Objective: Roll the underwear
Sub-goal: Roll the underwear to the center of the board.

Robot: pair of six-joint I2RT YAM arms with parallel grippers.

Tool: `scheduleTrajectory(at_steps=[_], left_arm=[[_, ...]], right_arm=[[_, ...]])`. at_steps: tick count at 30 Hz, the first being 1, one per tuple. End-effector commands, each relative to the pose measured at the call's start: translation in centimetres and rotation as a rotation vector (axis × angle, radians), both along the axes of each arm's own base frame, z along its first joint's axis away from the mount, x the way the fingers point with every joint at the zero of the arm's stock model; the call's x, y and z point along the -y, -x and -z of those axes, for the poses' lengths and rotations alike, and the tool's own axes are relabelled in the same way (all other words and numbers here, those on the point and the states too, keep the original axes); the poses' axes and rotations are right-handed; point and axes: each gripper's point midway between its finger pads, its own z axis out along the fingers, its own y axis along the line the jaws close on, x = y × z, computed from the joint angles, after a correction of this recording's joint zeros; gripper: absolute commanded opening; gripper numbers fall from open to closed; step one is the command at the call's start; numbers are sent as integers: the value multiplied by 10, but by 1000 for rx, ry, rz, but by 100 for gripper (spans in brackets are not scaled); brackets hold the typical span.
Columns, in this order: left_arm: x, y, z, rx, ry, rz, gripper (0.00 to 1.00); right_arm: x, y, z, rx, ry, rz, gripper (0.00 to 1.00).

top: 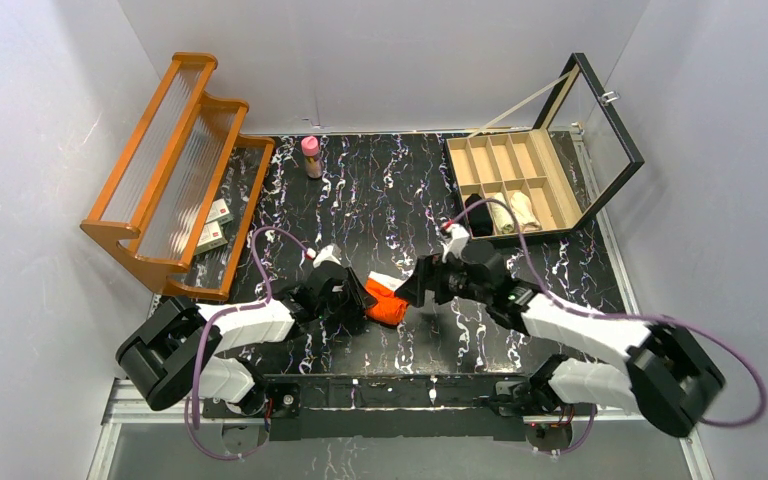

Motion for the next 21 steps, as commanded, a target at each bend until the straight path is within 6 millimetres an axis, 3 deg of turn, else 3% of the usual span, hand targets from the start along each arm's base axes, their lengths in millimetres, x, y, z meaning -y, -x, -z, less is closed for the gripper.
scheduleTrajectory(at_steps=[1,2,4,7,10,15,21], left_arm=[[-53,53,57,-206,-258,60,21],[-52,53,56,-203,-253,61,21],[-50,52,54,-203,-249,63,21],[-48,52,51,-210,-243,70,22],[-45,51,48,-214,-238,77,22],[-41,51,45,-221,-235,86,22],[-42,53,45,-235,-238,84,22]], right_arm=[[38,-26,-19,162,15,222,99],[38,-26,-22,178,-9,213,99],[24,-17,-32,263,-22,54,87],[11,-18,-41,367,4,-55,80],[-1,-16,-38,565,84,-172,73],[-35,12,-34,932,218,-414,71],[-58,27,-6,1085,355,-548,66]])
